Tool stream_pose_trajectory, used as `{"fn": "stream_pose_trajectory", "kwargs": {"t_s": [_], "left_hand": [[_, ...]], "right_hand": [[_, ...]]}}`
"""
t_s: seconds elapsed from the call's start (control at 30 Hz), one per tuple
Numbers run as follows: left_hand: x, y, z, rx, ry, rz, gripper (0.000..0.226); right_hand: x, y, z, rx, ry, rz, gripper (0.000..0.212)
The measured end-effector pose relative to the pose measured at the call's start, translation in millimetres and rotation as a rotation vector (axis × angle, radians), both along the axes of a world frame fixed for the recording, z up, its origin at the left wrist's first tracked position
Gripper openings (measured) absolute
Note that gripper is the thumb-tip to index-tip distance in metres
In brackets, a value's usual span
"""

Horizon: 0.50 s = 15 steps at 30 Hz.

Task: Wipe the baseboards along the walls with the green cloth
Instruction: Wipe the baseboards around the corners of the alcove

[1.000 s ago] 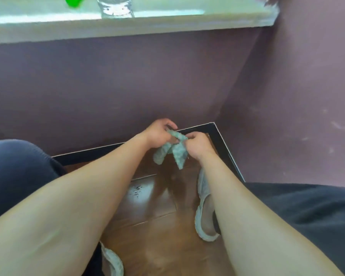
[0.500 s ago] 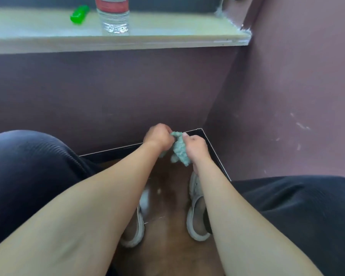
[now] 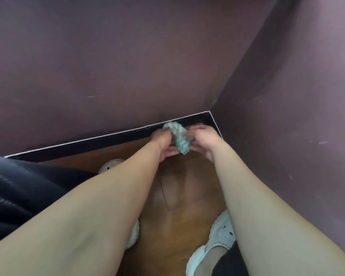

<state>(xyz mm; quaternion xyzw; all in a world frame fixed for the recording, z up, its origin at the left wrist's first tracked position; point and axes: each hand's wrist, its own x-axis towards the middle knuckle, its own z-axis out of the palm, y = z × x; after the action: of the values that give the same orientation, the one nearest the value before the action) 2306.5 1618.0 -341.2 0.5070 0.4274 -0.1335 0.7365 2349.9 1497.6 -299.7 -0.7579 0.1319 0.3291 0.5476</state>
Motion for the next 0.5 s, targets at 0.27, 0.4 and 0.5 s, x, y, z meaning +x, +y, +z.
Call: {"fn": "stream_pose_trajectory", "kwargs": {"t_s": [0.27, 0.4, 0.5], "left_hand": [[30, 0, -53, -0.080, 0.194, 0.146, 0.034], [48, 16, -67, -0.141, 0.159, 0.379, 0.035], [64, 25, -72, -0.184, 0.137, 0.535, 0.041]], "right_hand": [[48, -3, -31, -0.011, 0.074, 0.052, 0.008], [42, 2, -54, 0.096, 0.197, -0.028, 0.027], [45, -3, -64, 0.136, 0.283, -0.107, 0.035]]}}
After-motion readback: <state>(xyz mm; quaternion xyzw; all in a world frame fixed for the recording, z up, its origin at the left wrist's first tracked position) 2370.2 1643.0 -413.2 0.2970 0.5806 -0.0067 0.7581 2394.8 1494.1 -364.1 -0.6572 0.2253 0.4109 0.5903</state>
